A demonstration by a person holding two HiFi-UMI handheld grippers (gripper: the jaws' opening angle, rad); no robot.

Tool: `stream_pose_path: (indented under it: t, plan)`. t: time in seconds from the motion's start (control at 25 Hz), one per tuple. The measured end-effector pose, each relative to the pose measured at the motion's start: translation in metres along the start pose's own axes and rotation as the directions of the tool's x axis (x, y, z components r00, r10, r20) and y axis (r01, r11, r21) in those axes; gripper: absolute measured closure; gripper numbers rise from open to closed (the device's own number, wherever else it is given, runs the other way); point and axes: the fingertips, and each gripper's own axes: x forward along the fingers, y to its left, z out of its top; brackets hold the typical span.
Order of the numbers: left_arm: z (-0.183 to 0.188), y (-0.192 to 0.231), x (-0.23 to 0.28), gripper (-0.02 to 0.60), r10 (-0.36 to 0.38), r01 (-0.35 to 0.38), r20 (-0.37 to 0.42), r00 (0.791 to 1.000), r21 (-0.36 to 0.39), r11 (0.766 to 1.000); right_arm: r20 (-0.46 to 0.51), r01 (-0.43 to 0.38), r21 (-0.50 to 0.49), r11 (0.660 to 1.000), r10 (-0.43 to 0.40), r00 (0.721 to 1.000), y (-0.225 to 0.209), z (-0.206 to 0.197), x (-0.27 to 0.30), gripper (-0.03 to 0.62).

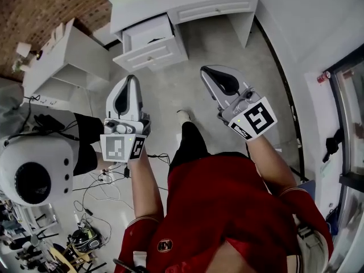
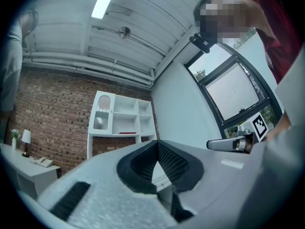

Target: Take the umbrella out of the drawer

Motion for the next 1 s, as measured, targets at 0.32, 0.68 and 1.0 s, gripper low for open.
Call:
stream_pose_path:
  t: [0.32, 0.68, 1.0]
  plan:
    - [-0.052, 0.101, 0.075, 0.574, -0.016, 0.017, -0.018, 1.000, 0.021, 1.000, -0.050, 0.016, -0.002, 1.000, -0.016, 0.999, -0.061, -0.045, 0.105, 0.583]
    - [-0.123, 0.240, 0.180, 0.574, -0.101, 0.106, -0.120, 0.988, 0.039, 0.994, -0.109, 0.076, -0.014, 0.997, -0.077, 0.991, -0.151, -0.088, 0.249, 0.582]
    - [-0.205, 0.304, 0.258, 0.574, -0.266, 0.288, -0.305, 0.915, 0.028, 0.957, -0.166, 0.149, -0.014, 0.989, -0.149, 0.975, -0.216, -0.126, 0.324, 0.583]
